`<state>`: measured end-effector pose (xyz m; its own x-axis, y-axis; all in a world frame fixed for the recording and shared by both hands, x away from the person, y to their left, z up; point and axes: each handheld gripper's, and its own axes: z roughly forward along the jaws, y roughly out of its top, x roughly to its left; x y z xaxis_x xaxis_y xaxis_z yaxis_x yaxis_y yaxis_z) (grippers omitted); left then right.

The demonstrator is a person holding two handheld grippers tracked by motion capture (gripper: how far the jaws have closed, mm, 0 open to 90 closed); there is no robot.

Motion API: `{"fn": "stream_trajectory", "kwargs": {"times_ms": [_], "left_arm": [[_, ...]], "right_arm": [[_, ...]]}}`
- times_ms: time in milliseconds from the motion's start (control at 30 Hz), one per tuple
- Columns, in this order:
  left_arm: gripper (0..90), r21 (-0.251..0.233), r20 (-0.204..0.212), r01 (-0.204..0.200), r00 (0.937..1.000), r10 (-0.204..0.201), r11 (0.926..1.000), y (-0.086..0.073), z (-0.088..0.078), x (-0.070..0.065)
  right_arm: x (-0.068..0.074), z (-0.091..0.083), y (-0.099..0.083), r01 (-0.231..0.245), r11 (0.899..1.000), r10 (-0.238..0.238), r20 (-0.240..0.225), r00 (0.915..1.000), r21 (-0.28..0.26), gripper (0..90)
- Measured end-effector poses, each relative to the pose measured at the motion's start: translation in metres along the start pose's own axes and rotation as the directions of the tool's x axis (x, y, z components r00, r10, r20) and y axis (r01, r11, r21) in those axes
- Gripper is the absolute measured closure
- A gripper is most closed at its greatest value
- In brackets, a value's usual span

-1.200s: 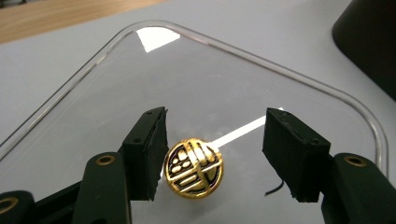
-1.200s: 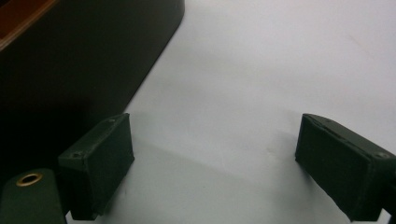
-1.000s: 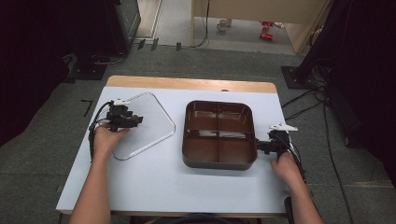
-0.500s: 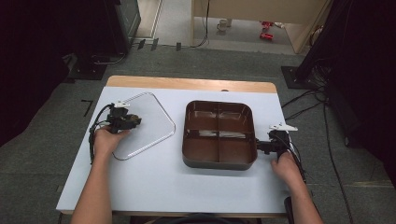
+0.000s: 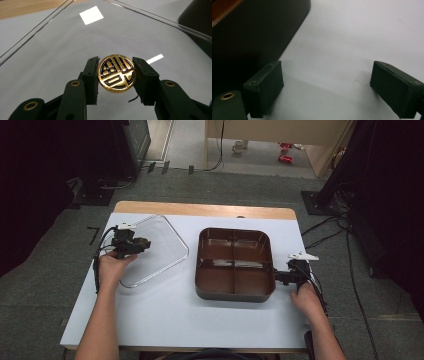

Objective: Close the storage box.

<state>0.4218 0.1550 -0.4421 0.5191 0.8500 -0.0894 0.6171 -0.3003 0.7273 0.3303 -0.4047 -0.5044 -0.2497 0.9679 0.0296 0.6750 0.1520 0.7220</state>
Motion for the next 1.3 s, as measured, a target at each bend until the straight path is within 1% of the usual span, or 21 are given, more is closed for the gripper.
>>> {"fn": "stream_trajectory", "kwargs": {"times_ms": [100, 167, 233, 367, 600, 733, 867, 1033, 1167, 1200, 1300], "left_arm": [[59.0, -0.007, 0.011, -0.021, 0.9997, 0.022, 0.9997, 0.006, -0.006, -0.005], [59.0, -0.01, 0.017, -0.027, 0.9995, 0.027, 0.9996, 0.008, -0.007, -0.007], [59.0, -0.02, 0.022, -0.043, 0.9988, 0.044, 0.9989, 0.013, -0.01, -0.012], [59.0, -0.035, 0.039, -0.057, 0.9975, 0.058, 0.9977, 0.022, -0.013, -0.019], [59.0, -0.053, 0.078, -0.086, 0.9928, 0.09, 0.9948, 0.037, -0.015, -0.033], [59.0, -0.059, 0.106, -0.103, 0.9885, 0.108, 0.993, 0.044, -0.013, -0.042], [59.0, -0.078, 0.133, -0.129, 0.9815, 0.138, 0.9886, 0.051, -0.013, -0.054], [59.0, -0.092, 0.178, -0.15, 0.9703, 0.164, 0.9845, 0.058, -0.009, -0.069], [59.0, -0.098, 0.217, -0.173, 0.9574, 0.19, 0.9801, 0.063, -0.005, -0.084], [59.0, -0.101, 0.224, -0.181, 0.954, 0.2, 0.9783, 0.063, -0.004, -0.088], [59.0, -0.089, 0.23, -0.217, 0.9452, 0.232, 0.9721, 0.068, -0.001, -0.1]], "right_arm": [[0.0, 0.0, 0.0, -0.001, 1.0, 0.001, 0.0, 1.0, 0.0, 10.6], [0.0, 0.0, 0.0, -0.001, 1.0, 0.001, 0.0, 1.0, 0.001, 10.6], [0.0, 0.0, 0.0, -0.002, 1.0, 0.002, 0.0, 1.0, 0.001, 10.7], [0.0, 0.0, 0.0, -0.002, 1.0, 0.002, 0.0, 1.0, 0.001, 10.7], [0.0, 0.0, 0.0, 0.0, 1.0, 0.0, 0.0, 1.0, 0.001, 10.7], [0.0, 0.0, 0.0, 0.0, 1.0, 0.0, 0.001, 1.0, 0.001, 10.7], [0.0, 0.0, 0.0, 0.0, 1.0, 0.0, 0.0, 1.0, 0.0, 10.7], [0.0, 0.0, 0.0, 0.001, 1.0, -0.001, 0.0, 1.0, 0.001, 10.7], [0.0, 0.0, 0.0, 0.0, 1.0, 0.0, 0.0, 1.0, 0.001, 10.7], [0.0, 0.0, 0.0, 0.001, 1.0, -0.001, 0.0, 1.0, 0.001, 10.7], [0.0, 0.0, 0.0, 0.003, 1.0, -0.003, 0.0, 1.0, 0.0, 10.6]]}}
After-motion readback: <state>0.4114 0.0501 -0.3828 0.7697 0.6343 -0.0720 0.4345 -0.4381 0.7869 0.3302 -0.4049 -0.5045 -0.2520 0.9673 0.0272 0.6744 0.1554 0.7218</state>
